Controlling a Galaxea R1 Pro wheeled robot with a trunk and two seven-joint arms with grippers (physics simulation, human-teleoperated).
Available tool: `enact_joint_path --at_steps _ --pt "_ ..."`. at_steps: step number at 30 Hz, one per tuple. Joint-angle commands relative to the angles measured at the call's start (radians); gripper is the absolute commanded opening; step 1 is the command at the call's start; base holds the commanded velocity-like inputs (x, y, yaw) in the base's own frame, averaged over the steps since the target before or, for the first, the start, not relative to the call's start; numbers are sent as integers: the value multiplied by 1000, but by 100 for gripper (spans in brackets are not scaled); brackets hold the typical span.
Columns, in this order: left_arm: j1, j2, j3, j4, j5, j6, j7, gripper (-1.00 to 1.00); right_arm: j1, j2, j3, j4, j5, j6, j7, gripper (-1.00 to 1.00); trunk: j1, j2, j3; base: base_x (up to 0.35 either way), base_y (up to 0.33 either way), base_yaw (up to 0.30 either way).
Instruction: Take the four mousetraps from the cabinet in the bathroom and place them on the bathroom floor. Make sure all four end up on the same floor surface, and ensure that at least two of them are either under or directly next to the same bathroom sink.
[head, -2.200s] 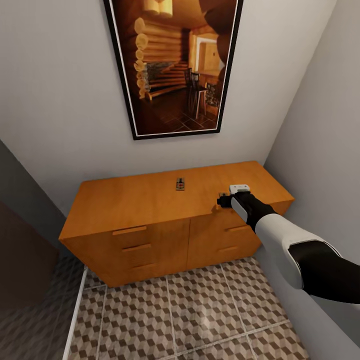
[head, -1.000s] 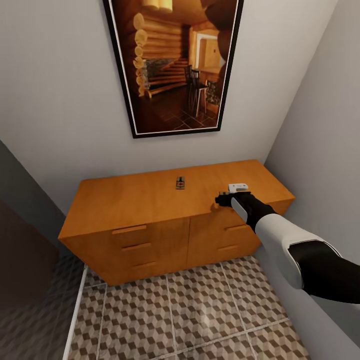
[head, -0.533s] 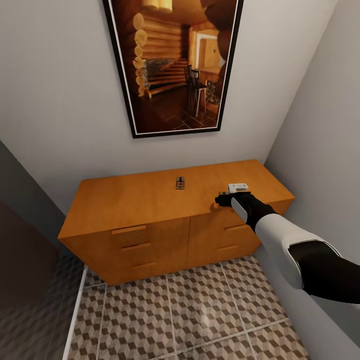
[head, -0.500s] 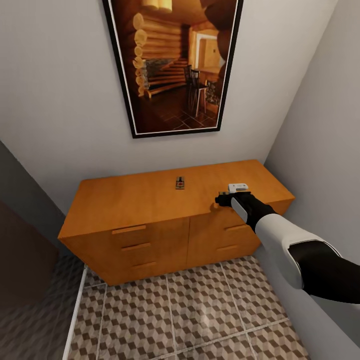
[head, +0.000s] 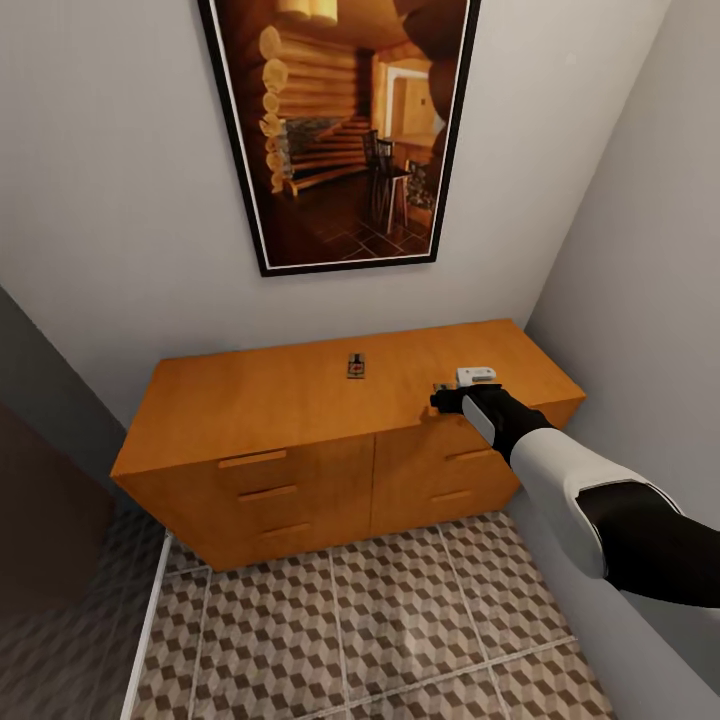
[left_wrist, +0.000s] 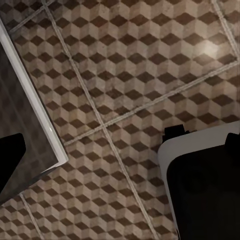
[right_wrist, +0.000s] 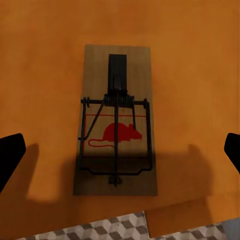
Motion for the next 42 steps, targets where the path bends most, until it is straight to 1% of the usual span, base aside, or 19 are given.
enact_joint_path --at_steps 1,25,42 --pt "-2 -1 -7 5 0 -6 6 100 -1 0 8 -1 -11 5 -7 100 1 -2 -2 0 -5 0" --pt "-2 0 -7 5 -1 -6 6 100 -1 0 8 -1 -11 5 -7 100 1 -2 -2 0 -1 0" --pt "-2 -1 -7 5 -1 -6 6 100 1 0 8 -1 -11 5 -7 100 1 -2 -12 0 0 0"
